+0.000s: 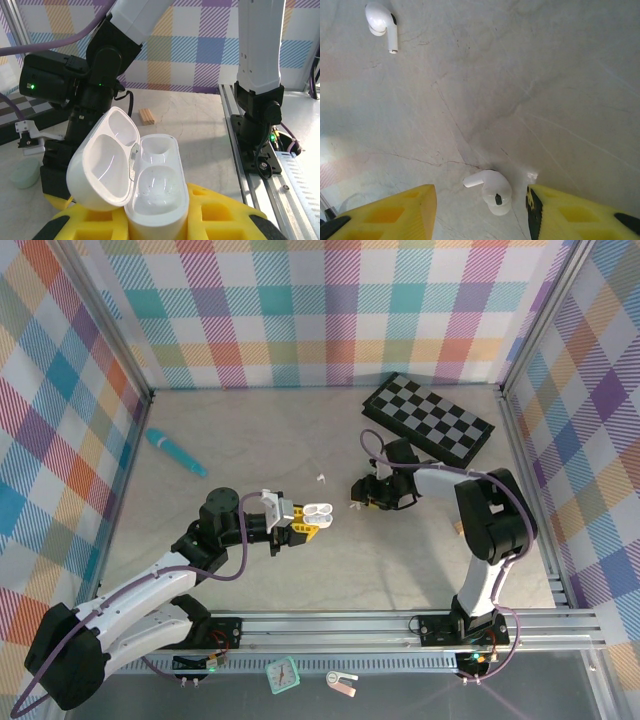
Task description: Insert wireless bluetooth earbuds into charging case
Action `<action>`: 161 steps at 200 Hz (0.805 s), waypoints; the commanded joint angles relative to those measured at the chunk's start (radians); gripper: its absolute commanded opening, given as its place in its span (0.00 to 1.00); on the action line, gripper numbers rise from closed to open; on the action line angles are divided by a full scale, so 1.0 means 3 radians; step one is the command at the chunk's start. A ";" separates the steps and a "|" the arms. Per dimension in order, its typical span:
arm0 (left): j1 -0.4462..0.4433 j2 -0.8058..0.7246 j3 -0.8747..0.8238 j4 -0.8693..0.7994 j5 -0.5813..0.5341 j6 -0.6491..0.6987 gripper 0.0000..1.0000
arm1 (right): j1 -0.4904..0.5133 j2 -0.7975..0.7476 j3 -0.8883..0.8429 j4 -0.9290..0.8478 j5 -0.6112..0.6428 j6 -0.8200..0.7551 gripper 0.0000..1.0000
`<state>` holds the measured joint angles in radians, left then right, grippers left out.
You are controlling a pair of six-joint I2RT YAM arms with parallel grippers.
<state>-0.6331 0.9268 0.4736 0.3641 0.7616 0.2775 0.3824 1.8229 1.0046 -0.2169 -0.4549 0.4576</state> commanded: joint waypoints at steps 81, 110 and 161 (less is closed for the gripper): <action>-0.0007 0.0011 0.0144 -0.0021 0.0107 0.0047 0.17 | -0.0007 0.0216 0.0092 0.0082 -0.0217 -0.0086 0.39; -0.0007 0.0019 0.0140 -0.0027 0.0107 0.0052 0.17 | -0.0007 0.0307 0.0093 0.0102 -0.0207 -0.0079 0.34; -0.0007 0.0011 0.0134 -0.0040 0.0094 0.0072 0.17 | -0.0004 0.0317 0.0077 0.0064 -0.0199 -0.0094 0.27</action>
<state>-0.6331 0.9321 0.4835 0.3515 0.7685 0.2790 0.3634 1.8828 1.0195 -0.2070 -0.5095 0.4526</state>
